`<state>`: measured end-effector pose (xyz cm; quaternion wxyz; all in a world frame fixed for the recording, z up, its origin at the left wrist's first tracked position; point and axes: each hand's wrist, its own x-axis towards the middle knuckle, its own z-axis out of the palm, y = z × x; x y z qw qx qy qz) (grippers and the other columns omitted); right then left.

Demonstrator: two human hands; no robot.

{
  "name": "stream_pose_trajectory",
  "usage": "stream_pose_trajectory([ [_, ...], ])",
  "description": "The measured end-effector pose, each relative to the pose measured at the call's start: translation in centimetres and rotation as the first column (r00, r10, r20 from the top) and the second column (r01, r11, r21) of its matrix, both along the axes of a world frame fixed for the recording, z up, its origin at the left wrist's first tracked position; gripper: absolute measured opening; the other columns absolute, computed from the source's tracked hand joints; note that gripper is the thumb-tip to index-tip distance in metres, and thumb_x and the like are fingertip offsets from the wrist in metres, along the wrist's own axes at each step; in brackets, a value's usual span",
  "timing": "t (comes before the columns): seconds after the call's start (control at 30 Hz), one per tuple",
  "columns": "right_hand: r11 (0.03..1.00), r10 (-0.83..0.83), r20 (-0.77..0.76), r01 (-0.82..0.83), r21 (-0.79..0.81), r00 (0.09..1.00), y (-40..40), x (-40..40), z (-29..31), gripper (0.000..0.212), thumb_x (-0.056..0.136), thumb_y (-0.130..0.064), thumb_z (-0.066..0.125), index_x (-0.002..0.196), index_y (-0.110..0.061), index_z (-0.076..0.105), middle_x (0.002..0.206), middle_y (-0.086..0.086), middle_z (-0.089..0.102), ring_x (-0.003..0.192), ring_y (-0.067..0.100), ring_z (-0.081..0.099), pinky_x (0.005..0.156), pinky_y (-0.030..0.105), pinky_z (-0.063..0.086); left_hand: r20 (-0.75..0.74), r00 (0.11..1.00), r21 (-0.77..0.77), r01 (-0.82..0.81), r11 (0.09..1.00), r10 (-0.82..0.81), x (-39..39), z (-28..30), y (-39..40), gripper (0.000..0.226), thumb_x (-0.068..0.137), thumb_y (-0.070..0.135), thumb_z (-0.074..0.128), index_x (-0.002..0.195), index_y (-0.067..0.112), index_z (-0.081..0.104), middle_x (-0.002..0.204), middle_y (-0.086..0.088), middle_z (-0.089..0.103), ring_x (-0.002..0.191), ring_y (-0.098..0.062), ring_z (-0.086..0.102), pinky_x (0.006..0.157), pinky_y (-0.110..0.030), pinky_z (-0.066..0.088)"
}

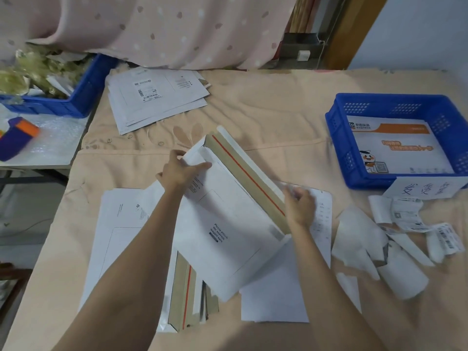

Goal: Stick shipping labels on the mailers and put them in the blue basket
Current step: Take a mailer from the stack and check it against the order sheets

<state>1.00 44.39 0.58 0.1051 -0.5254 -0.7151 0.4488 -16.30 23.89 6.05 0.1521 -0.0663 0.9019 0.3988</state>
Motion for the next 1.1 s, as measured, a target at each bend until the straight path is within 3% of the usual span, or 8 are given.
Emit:
stream_pose_trajectory([
  [0.1, 0.959, -0.193, 0.011, 0.191, -0.21, 0.981, -0.1, 1.2, -0.2, 0.063, 0.088, -0.067, 0.042, 0.117, -0.013, 0.057, 0.109, 0.001, 0.058, 0.102, 0.022, 0.055, 0.087, 0.038, 0.041, 0.061, 0.991, 0.055, -0.126, 0.99, 0.123, 0.9, -0.6, -0.9, 0.078, 0.056, 0.06, 0.079, 0.117, 0.022, 0.047, 0.091, 0.007, 0.055, 0.091, -0.022, 0.045, 0.106, -0.044, 0.031],
  [0.23, 0.871, -0.245, -0.107, 0.17, -0.461, 0.964, -0.3, 1.2, 0.1, 0.081, 0.067, -0.08, 0.054, 0.119, -0.018, 0.06, 0.112, -0.004, 0.061, 0.103, 0.019, 0.056, 0.093, 0.034, 0.042, 0.196, 0.941, 0.146, -0.307, 0.94, 0.277, 2.8, -1.2, -1.7, 0.081, 0.044, 0.066, 0.077, 0.104, 0.019, 0.05, 0.084, 0.005, 0.061, 0.085, -0.023, 0.058, 0.101, -0.05, 0.039],
  [0.33, 0.967, -0.117, -0.059, 0.1, -0.236, 0.991, -0.1, 1.7, 0.1, 0.045, 0.076, -0.038, 0.071, 0.108, -0.007, 0.062, 0.093, 0.002, 0.065, 0.085, 0.021, 0.062, 0.059, 0.025, 0.038, 0.25, 0.918, 0.147, -0.351, 0.925, 0.308, 4.0, -1.5, -2.3, 0.087, 0.034, 0.069, 0.077, 0.1, 0.019, 0.05, 0.086, 0.001, 0.06, 0.088, -0.028, 0.063, 0.09, -0.053, 0.049],
  [0.4, 0.979, -0.118, -0.101, 0.099, -0.177, 0.988, 0.3, 1.9, 0.4, 0.039, 0.075, -0.02, 0.071, 0.11, -0.007, 0.061, 0.094, 0.005, 0.067, 0.086, 0.023, 0.064, 0.055, 0.022, 0.036, 0.274, 0.923, 0.082, -0.301, 0.95, 0.269, 4.9, -1.3, -2.7, 0.082, 0.038, 0.07, 0.075, 0.097, 0.017, 0.051, 0.085, 0.003, 0.059, 0.091, -0.027, 0.062, 0.094, -0.051, 0.047],
  [0.53, 0.993, -0.107, -0.077, 0.102, -0.068, 0.991, 0.8, 1.2, 0.9, 0.045, 0.082, -0.011, 0.065, 0.124, -0.014, 0.05, 0.102, -0.003, 0.062, 0.087, 0.022, 0.06, 0.072, 0.031, 0.047, 0.216, 0.974, -0.246, -0.016, 0.969, 0.072, 6.2, -1.3, -2.9, 0.067, 0.062, 0.073, 0.066, 0.093, 0.014, 0.058, 0.076, 0.005, 0.057, 0.099, -0.026, 0.059, 0.103, -0.042, 0.03],
  [0.77, 0.992, 0.012, 0.227, -0.04, 0.121, 0.974, 1.1, 0.6, -1.4, 0.052, 0.08, -0.029, 0.067, 0.129, -0.02, 0.053, 0.128, 0.011, 0.055, 0.114, 0.035, 0.054, 0.094, 0.047, 0.047, 0.234, 0.966, -0.602, 0.236, 0.763, -0.114, 6.8, -2.1, -2.4, 0.053, 0.068, 0.058, 0.059, 0.101, 0.017, 0.051, 0.076, 0.004, 0.054, 0.099, -0.022, 0.056, 0.102, -0.04, 0.023],
  [0.9, 0.948, 0.036, 0.359, -0.146, 0.284, 0.933, 1.2, 0.9, -2.1, 0.055, 0.08, -0.029, 0.07, 0.129, -0.009, 0.052, 0.135, 0.017, 0.044, 0.129, 0.036, 0.037, 0.104, 0.047, 0.035, 0.274, 0.949, -0.693, 0.305, 0.653, -0.153, 6.1, -3.6, -2.8, 0.08, 0.064, 0.063, 0.069, 0.125, 0.018, 0.044, 0.124, -0.005, 0.052, 0.126, -0.025, 0.041, 0.102, -0.038, 0.027],
  [1.1, 0.818, 0.085, 0.346, -0.263, 0.511, 0.934, -0.3, -0.6, -1.3, 0.038, 0.075, -0.004, 0.061, 0.112, -0.01, 0.056, 0.118, 0.012, 0.053, 0.113, 0.032, 0.047, 0.101, 0.043, 0.033, -0.232, 0.895, -0.548, 0.204, 0.811, -0.382, 5.9, -5.6, -1.3, 0.053, 0.067, 0.029, 0.074, 0.109, 0.008, 0.05, 0.11, -0.01, 0.045, 0.102, -0.03, 0.043, 0.08, -0.036, 0.035],
])
